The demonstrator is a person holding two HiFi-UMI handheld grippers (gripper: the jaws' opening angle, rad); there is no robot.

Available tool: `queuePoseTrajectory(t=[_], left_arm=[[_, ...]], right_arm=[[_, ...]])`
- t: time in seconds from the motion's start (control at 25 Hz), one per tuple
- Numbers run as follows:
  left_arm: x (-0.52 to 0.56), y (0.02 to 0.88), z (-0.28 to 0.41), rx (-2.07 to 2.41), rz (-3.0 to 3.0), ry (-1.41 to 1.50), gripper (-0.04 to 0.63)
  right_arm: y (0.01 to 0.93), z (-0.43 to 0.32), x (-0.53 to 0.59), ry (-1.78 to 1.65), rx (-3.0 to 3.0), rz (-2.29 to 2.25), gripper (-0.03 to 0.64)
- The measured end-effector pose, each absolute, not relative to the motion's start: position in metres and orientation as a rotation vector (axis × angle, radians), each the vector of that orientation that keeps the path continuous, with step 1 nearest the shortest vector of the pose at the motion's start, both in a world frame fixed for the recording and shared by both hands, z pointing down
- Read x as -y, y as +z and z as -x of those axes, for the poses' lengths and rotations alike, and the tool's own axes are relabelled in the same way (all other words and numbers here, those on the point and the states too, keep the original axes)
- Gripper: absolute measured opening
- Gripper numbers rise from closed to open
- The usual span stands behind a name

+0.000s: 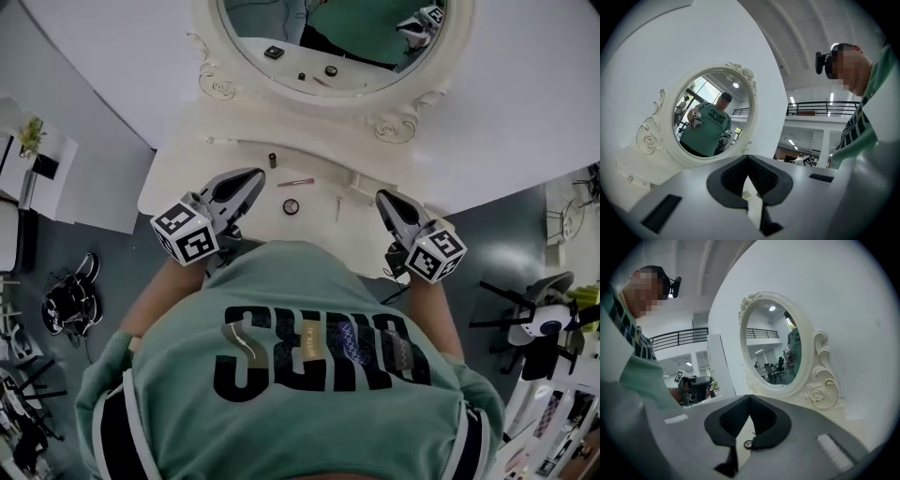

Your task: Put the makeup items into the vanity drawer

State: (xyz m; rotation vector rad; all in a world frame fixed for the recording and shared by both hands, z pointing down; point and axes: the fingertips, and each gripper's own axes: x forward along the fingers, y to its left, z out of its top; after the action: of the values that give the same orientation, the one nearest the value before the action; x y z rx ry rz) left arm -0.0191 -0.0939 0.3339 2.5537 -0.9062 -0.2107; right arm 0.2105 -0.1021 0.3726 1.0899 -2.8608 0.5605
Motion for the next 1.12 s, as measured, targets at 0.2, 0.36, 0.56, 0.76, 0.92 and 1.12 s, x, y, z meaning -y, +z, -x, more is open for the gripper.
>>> queuePoseTrajectory(t=[0.2,0.36,0.56,0.76,0.92,1.12], left_arm=[[0.103,0.338,0.009,0.884,-2.591,-0.154,0.003],[0.118,0.343,0.012,0.849,-2.598,-0.164,0.003],[0.136,0.347,0.022,0.826,-2.6,-0.193,0.003],[0.146,0.362,0.063,0.901,-2.575,-0.214,0.003],[0.135,0.387,0.126,1.092,-2.482,-0.228,0.003],[0.103,0.429,0.208,1.303,-2.322,-0.217,0.003]], right_arm=[[0.374,-0.223,0.11,0.556,2.86,-1.146,0.009],[0.373,-0.218,0.112,0.56,2.829,-1.16,0.009],[0.364,-0.201,0.12,0.477,2.778,-1.078,0.01],[0.362,-0.144,0.145,0.304,2.715,-0.843,0.011],[0.388,-0.056,0.145,0.131,2.628,-0.412,0.082],[0.461,0.054,0.12,-0.113,2.394,0.049,0.162]])
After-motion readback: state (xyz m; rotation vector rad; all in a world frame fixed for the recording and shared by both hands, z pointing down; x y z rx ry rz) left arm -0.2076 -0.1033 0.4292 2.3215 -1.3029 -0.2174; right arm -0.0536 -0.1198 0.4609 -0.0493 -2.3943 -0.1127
